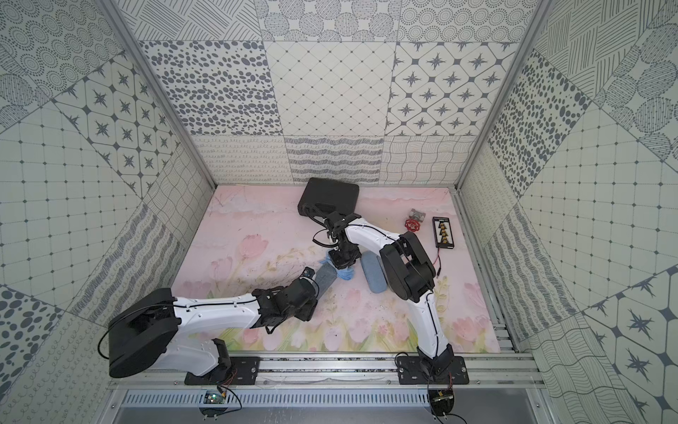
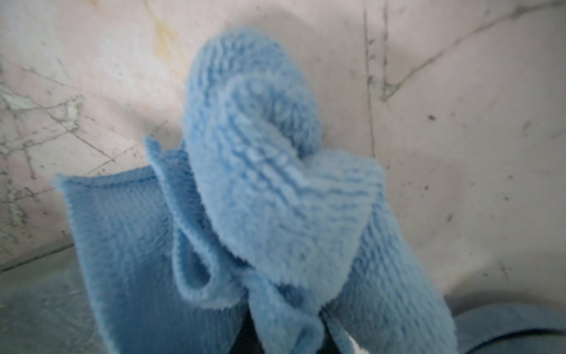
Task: Wipe the eyeglass case
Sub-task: Wipe the dirt from the eyeglass case.
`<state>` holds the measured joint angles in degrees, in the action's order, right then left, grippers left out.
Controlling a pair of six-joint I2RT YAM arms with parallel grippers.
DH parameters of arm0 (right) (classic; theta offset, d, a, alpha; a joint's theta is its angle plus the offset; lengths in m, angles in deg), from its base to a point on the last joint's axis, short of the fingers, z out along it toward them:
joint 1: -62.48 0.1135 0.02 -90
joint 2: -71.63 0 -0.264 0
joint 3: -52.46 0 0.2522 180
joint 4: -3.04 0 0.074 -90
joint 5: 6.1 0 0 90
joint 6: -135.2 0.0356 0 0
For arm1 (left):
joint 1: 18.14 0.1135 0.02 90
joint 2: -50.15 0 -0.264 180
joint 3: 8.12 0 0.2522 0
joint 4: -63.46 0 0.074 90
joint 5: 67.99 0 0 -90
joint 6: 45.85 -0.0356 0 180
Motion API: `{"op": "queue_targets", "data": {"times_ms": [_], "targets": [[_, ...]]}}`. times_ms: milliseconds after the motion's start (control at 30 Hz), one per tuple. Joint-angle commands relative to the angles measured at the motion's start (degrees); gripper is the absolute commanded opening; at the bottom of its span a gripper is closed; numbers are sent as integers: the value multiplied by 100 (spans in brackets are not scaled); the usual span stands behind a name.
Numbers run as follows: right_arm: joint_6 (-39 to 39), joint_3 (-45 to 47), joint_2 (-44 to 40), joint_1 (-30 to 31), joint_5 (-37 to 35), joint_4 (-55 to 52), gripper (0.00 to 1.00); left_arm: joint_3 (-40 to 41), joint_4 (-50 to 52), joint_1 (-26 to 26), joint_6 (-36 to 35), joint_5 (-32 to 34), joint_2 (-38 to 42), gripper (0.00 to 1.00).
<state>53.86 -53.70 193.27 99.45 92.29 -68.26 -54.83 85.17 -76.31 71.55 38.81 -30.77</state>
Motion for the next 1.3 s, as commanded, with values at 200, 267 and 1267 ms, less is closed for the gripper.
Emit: {"op": "queue_targets", "data": {"times_ms": [200,267,1267], "targets": [[1447,379,-458,-335,647,-26,0,-35,130,267,345,-545,-127,18],[1621,424,-417,-176,624,90,0,-31,33,281,321,-665,-127,18],[2281,181,-1387,17,3260,1266,0,-278,-436,773,71,-2101,-314,19]]}}
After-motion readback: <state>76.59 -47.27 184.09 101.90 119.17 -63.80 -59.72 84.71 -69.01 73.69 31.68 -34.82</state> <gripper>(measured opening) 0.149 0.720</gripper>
